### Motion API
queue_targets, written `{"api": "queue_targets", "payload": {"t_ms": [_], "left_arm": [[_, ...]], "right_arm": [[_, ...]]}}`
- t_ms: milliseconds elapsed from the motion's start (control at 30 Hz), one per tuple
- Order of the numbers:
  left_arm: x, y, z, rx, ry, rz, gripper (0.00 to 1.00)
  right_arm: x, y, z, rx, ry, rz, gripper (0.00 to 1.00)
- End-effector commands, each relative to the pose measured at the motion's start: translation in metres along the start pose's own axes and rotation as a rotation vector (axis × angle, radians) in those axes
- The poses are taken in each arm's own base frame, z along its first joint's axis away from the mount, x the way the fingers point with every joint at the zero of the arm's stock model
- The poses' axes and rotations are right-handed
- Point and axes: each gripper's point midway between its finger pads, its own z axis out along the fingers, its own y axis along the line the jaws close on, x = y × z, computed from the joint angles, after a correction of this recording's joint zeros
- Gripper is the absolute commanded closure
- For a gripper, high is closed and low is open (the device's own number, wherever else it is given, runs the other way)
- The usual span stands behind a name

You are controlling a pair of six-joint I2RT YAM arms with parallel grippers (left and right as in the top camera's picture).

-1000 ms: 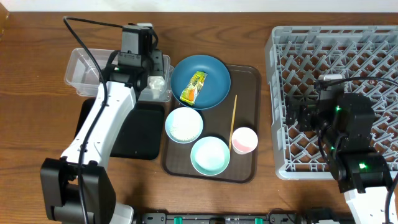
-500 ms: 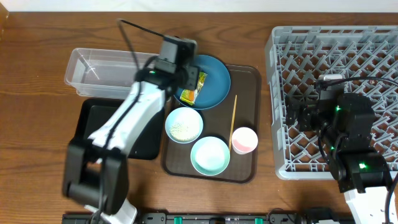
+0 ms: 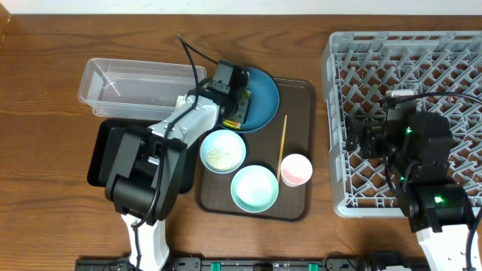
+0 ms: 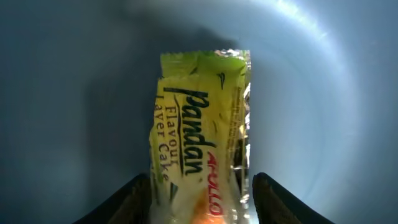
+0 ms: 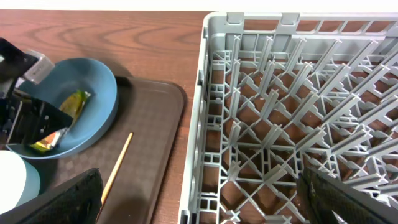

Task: Sort waste into correct bins and load items into the dishwasher rack
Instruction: 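Move the left gripper back to the plate and grasp the Pandan wrapper, then carry the Pandan wrapper with the left gripper and drop it in the bin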

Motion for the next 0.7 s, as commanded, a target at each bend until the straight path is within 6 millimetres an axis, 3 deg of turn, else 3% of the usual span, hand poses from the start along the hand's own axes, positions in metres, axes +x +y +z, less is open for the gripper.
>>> {"api": "queue_targets", "payload": {"t_ms": [0, 233, 467, 567, 667], "left_arm": [[0.009, -0.001, 0.005, 0.008, 0.023, 0.012, 0.45], [0.016, -0.001, 0.011, 0.006, 0.048, 0.011, 0.63], [0.019, -0.001, 0.012, 0.006, 0.059, 0.012, 0.94], [0.013, -0.002, 0.005, 0.007, 0.041, 0.013, 0.94], [-0.005, -0.005, -0.016, 0.012, -0.017, 0.018, 0.94]], "right_arm": [[-0.009, 0.002, -0.004, -0.009, -0.022, -0.010, 0.01], [-0.009, 0.002, -0.004, -0.009, -0.021, -0.010, 0.01], [-0.009, 0.002, -0.004, -0.009, -0.022, -0.010, 0.01], [-0.009, 0.002, -0.004, -0.009, -0.022, -0.010, 0.01], [-0.009, 0.002, -0.004, -0.009, -0.022, -0.010, 0.01]]}}
